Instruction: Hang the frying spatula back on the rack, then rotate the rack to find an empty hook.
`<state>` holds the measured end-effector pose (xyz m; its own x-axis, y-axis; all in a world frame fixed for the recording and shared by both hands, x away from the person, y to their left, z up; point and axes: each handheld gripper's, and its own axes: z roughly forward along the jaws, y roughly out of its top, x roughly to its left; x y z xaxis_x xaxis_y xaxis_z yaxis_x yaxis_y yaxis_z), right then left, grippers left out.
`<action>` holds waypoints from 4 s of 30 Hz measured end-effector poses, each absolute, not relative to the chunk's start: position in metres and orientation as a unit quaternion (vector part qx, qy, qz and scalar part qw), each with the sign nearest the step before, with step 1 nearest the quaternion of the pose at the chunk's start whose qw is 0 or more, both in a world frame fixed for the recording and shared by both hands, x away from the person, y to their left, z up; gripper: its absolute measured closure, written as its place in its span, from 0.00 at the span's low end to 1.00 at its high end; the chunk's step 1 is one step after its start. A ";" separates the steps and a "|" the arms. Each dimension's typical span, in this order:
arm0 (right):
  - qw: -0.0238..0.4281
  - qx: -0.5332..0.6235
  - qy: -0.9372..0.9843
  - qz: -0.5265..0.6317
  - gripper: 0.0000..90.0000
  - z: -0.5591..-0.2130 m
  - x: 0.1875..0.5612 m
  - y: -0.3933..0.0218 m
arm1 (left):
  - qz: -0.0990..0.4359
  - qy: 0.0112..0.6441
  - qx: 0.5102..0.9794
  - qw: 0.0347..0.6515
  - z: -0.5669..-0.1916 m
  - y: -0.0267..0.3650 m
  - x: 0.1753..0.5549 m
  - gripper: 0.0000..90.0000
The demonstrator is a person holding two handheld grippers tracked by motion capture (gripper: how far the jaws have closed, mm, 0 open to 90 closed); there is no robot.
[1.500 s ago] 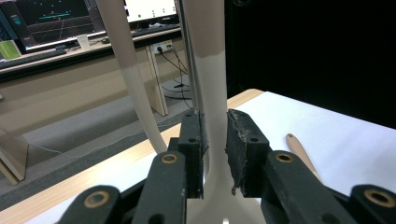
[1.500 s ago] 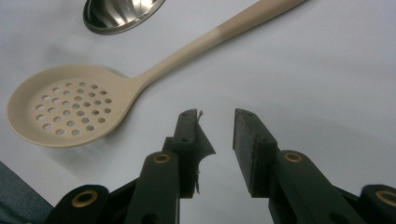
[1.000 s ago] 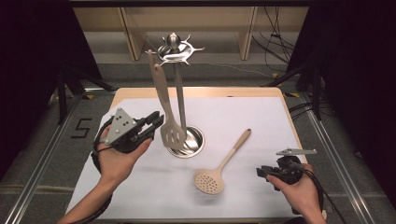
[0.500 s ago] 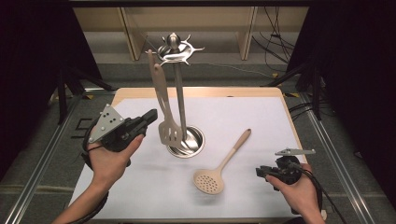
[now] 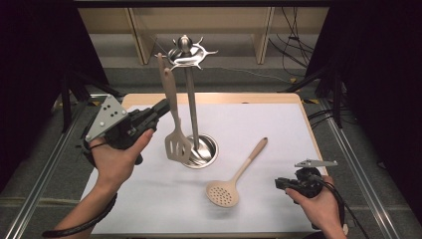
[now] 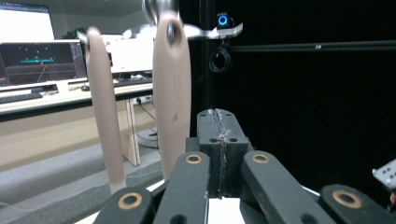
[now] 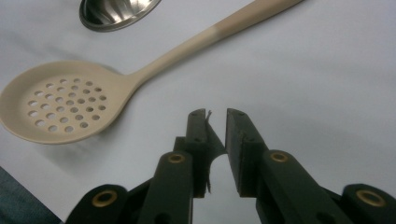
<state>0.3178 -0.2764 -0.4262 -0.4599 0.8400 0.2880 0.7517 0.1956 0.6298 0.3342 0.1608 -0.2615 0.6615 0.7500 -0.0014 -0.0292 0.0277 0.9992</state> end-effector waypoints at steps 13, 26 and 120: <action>0.058 0.514 0.776 0.361 0.94 -0.423 0.319 -0.274 | 0.295 0.283 0.617 0.672 -0.240 0.159 0.340 1.00; 0.078 0.517 0.779 0.345 0.94 -0.423 0.318 -0.276 | 0.301 0.273 0.624 0.668 -0.219 0.140 0.355 1.00; 0.052 0.512 0.778 0.361 0.87 -0.426 0.319 -0.268 | 0.260 0.314 0.687 0.602 -0.271 0.168 0.343 0.70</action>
